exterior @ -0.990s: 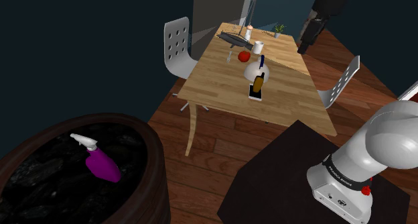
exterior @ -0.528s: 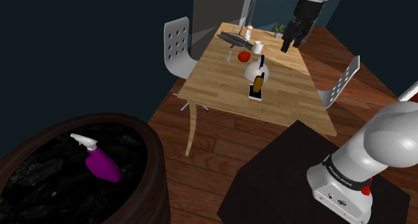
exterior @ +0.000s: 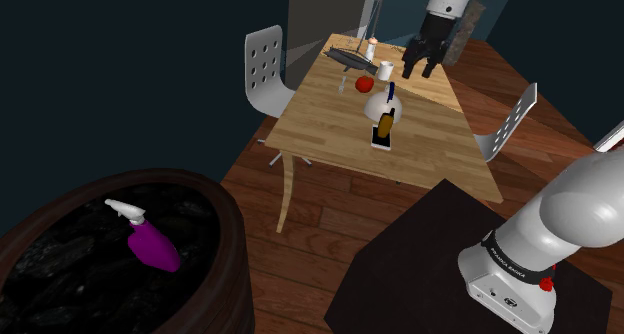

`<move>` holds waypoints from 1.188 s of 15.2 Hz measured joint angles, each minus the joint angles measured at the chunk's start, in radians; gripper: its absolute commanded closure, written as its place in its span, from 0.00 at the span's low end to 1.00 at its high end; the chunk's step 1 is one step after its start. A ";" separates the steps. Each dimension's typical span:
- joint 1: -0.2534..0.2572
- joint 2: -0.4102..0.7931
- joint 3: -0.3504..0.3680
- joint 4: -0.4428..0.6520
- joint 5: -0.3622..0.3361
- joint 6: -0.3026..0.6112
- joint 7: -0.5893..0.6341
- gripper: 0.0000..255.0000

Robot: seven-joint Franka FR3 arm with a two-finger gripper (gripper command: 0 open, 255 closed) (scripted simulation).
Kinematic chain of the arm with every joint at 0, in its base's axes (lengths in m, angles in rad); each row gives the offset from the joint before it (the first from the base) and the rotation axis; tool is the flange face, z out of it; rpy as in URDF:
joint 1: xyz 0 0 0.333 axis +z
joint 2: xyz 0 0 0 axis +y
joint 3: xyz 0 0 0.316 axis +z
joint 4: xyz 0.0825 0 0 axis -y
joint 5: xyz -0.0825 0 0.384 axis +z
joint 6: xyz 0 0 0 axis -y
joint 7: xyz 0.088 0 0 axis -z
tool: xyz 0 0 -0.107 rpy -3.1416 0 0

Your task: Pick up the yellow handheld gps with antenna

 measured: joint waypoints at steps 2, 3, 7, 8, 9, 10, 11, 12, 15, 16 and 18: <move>-0.010 0.078 -0.022 0.047 0.034 0.015 -0.001 0.00; -0.018 0.112 -0.035 0.066 0.050 0.020 -0.006 0.00; -0.051 0.262 -0.076 0.161 0.129 0.034 -0.021 0.00; -0.063 0.310 -0.087 0.193 0.152 0.038 -0.031 0.00; -0.071 0.353 -0.092 0.224 0.176 0.038 -0.030 0.00; -0.081 0.393 -0.097 0.251 0.199 0.038 -0.031 0.00; -0.092 0.429 -0.102 0.275 0.221 0.038 -0.032 0.00; -0.105 0.472 -0.107 0.309 0.244 0.034 -0.035 0.00; -0.152 0.586 -0.118 0.398 0.309 0.020 -0.044 0.00; -0.168 0.628 -0.119 0.431 0.331 0.015 -0.044 0.00; -0.199 0.700 -0.119 0.490 0.371 0.003 -0.038 0.00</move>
